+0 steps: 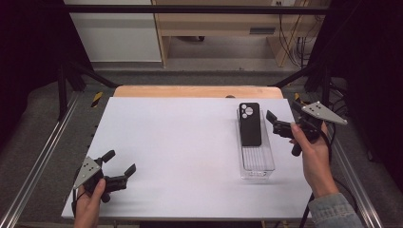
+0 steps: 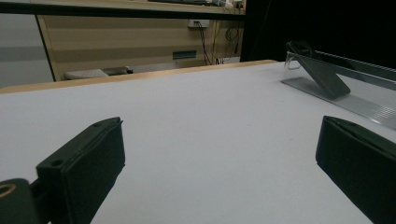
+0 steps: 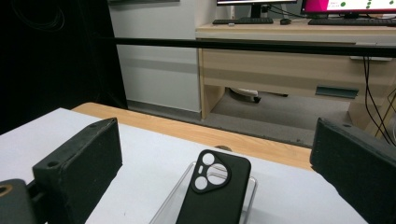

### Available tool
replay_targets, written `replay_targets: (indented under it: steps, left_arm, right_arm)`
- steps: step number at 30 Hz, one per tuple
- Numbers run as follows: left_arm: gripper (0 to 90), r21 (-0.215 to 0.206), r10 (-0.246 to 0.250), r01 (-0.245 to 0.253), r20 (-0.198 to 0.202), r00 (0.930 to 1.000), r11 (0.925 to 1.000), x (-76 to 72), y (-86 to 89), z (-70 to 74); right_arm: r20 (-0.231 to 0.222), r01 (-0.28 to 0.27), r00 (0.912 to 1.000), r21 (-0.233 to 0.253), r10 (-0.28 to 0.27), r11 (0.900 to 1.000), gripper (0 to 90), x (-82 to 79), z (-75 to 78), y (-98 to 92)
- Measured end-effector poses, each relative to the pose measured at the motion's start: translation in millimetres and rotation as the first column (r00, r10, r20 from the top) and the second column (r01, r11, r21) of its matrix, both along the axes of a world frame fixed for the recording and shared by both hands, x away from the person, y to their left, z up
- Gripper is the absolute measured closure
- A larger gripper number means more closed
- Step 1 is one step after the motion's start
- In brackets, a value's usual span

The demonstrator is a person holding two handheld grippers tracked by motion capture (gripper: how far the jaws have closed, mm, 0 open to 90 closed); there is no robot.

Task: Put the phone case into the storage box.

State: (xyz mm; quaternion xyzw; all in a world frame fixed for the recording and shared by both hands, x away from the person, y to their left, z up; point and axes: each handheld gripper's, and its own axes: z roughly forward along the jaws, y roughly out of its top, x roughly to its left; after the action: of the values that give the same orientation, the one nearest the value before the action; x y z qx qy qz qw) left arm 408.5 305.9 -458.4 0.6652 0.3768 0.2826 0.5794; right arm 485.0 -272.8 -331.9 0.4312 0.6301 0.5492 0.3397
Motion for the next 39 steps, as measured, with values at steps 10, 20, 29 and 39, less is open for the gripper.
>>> replay_targets:
  steps: [10, 20, 29, 39]
  left_arm:
    - [1.5, -0.006, 0.002, -0.002, 0.009, 1.0000, 1.0000, -1.5, 2.1, 1.5]
    - [1.4, -0.007, -0.001, 0.001, 0.013, 0.9999, 1.0000, -2.3, 2.6, 2.1]
    - [1.3, -0.009, -0.008, 0.008, 0.015, 0.9998, 0.9999, -2.9, 2.8, 2.5]
    - [1.3, -0.012, -0.012, 0.012, 0.019, 0.9998, 0.9999, -4.1, 3.0, 2.9]
  right_arm:
    - [-0.007, 0.006, 1.0000, -0.021, -0.006, 1.000, 2.6, -11.3, -6.7, -15.8]
    - [-0.015, 0.002, 0.9999, -0.027, -0.003, 1.000, 2.5, -23.3, -14.1, -25.3]
    - [-0.011, 0.007, 0.9999, -0.020, -0.007, 1.000, 2.3, -37.9, -23.2, -35.9]
    - [0.002, -0.004, 1.0000, -0.029, 0.004, 1.000, 2.4, -51.6, -34.7, -40.9]
